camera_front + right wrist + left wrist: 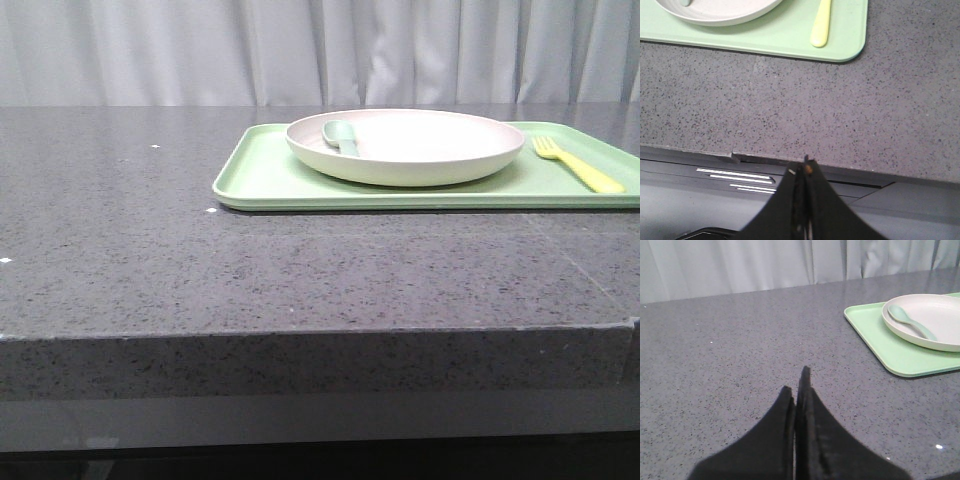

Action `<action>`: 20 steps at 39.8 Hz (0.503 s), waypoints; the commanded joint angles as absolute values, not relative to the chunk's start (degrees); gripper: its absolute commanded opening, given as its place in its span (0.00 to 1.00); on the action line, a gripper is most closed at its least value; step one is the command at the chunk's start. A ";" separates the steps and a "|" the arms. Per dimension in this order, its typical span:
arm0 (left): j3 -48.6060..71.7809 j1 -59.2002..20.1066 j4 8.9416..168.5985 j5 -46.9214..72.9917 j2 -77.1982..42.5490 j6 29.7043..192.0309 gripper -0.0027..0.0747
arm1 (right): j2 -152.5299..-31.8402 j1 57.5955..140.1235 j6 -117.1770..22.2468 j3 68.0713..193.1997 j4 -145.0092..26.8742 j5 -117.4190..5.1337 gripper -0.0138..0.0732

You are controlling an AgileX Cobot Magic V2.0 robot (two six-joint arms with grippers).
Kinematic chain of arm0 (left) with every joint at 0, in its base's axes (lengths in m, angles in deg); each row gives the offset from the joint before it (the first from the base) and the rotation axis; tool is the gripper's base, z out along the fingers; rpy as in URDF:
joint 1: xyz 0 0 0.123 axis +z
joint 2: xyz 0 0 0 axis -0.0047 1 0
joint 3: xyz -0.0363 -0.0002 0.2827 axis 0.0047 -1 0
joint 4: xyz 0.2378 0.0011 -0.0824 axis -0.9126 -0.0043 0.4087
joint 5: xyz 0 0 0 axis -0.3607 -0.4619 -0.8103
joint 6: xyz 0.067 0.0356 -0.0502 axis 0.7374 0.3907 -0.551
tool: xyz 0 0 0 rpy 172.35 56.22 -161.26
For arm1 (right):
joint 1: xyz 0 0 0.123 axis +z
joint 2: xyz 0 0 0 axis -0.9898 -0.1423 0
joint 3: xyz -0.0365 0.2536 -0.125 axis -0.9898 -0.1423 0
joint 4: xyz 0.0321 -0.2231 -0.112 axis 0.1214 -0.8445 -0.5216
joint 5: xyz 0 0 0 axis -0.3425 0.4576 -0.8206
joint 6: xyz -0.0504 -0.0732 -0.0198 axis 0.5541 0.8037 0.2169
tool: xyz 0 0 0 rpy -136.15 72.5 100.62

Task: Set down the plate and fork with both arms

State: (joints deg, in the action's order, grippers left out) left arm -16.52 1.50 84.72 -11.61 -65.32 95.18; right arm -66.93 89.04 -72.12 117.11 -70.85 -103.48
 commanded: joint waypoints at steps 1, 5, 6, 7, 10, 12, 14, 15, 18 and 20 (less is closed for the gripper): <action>-19.66 1.71 85.52 -3.49 -69.12 95.23 0.01 | -66.97 89.06 -71.62 118.30 -70.92 -99.92 0.08; -27.04 1.71 82.12 4.03 -72.71 91.47 0.01 | -66.97 89.06 -71.62 118.30 -70.92 -99.92 0.08; -28.59 1.71 79.39 6.29 -73.40 87.40 0.01 | -66.97 89.06 -71.62 118.30 -70.92 -99.92 0.08; -30.58 1.71 76.64 8.31 -74.29 84.02 0.01 | -66.97 89.06 -71.62 118.30 -70.92 -99.92 0.08; -35.14 1.71 66.96 12.15 -76.63 72.69 0.01 | -66.97 89.06 -71.62 118.30 -70.92 -99.92 0.08; -37.99 1.71 64.18 15.59 -76.52 70.07 0.01 | -66.97 89.06 -71.62 118.30 -70.92 -99.92 0.08; -40.58 1.71 63.95 19.33 -76.19 69.61 0.01 | -66.97 89.06 -71.62 118.30 -70.92 -100.03 0.08; -41.87 1.71 63.95 20.93 -76.19 69.61 0.01 | -66.97 89.06 -71.62 118.30 -70.92 -100.03 0.08; -44.50 1.71 64.34 25.26 -76.32 69.35 0.01 | -66.97 89.06 -71.62 118.30 -70.92 -100.03 0.08; -45.78 1.55 64.34 26.34 -76.50 68.87 0.01 | -66.97 89.06 -71.62 118.30 -70.92 -100.03 0.08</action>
State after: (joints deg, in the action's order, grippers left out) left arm -45.48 1.64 64.80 17.48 -75.27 70.63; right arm -66.93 89.04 -72.02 116.88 -70.85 -103.48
